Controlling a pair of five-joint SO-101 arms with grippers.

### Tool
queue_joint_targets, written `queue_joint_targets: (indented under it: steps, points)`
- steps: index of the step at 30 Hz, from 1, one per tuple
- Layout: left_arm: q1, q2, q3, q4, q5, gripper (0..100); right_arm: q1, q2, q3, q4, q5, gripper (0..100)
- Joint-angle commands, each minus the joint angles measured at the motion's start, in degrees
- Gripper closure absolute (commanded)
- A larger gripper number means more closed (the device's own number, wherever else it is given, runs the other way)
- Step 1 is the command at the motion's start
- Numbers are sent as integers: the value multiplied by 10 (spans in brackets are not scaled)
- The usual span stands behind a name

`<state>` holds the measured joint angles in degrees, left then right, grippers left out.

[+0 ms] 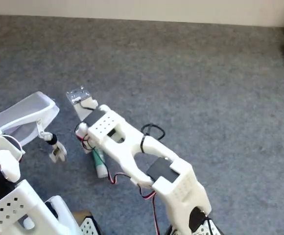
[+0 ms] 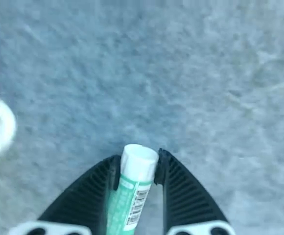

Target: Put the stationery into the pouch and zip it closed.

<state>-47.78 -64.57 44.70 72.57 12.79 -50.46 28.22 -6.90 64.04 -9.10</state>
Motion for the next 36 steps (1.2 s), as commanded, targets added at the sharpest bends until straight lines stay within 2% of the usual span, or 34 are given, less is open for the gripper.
queue_joint_targets:
  steps: [1,6,15,25,36]
  points:
    - [-6,-2,-29,-12,7,993,29,-27,-47,45,55,994]
    - [5,-2,-29,-11,7,993,63,-79,-73,114,74,994]
    - [141,-3,-34,-11,3,993,102,-220,-54,130,75,994]
    - [253,-3,-75,-10,-26,993,142,-400,8,126,76,994]
    - [386,3,-170,47,-65,993,145,-665,120,124,76,994]
